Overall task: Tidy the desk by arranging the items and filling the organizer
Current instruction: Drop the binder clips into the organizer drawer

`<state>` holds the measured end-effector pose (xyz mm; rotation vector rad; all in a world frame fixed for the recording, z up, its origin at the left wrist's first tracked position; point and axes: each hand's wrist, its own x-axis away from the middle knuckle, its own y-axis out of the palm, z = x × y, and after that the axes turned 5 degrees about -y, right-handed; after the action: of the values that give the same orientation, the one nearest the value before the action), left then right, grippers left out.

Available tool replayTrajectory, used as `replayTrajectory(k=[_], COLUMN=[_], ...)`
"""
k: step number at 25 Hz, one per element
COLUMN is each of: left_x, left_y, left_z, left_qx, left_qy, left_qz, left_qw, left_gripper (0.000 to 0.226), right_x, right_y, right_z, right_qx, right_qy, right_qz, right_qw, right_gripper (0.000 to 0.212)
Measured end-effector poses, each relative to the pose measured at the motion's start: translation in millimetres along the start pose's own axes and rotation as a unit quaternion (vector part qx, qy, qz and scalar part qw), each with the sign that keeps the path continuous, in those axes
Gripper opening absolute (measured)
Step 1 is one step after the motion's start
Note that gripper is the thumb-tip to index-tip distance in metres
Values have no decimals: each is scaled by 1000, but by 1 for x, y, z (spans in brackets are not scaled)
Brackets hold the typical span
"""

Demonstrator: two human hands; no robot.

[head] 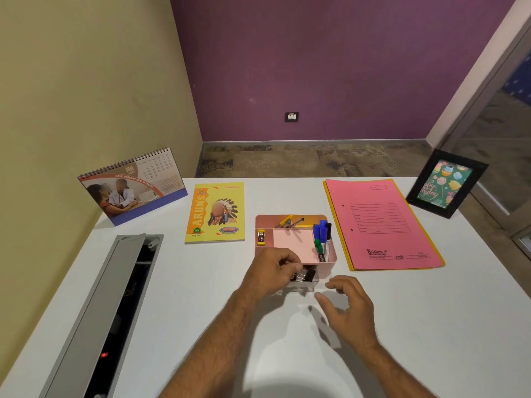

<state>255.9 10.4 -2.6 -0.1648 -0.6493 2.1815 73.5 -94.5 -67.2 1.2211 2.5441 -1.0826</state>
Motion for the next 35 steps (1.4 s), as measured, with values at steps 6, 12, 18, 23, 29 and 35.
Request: replayTrajectory(k=[6,12,18,23,29,35], left_x=[-6,-2,1,-1,-13,-23], left_y=[3,17,21,23,24,31], left_z=[-8,-7,0,0,3,2], left_qx=[-310,-453,-418,-447,-467,-465], left_qy=[252,259,209,130,107,86], left_qz=[-40,-109,-94,-34,-31,-16], left_qw=[916,846,879,884,877,881], left_gripper=[22,28,31,55,40,32], right_x=[60,85,81,84,84,85], right_y=[11,18,20,23,23,24], right_z=[42,52,53,61,61,61], right_qx=[260,353,374,380,376,385], right_qy=[21,41,36,40,40,32], right_qz=[-146,-243,-247,-240,-241,-234], right_qw=[954,903,893,892,894,892], right_gripper=[55,72,76,74,74,74])
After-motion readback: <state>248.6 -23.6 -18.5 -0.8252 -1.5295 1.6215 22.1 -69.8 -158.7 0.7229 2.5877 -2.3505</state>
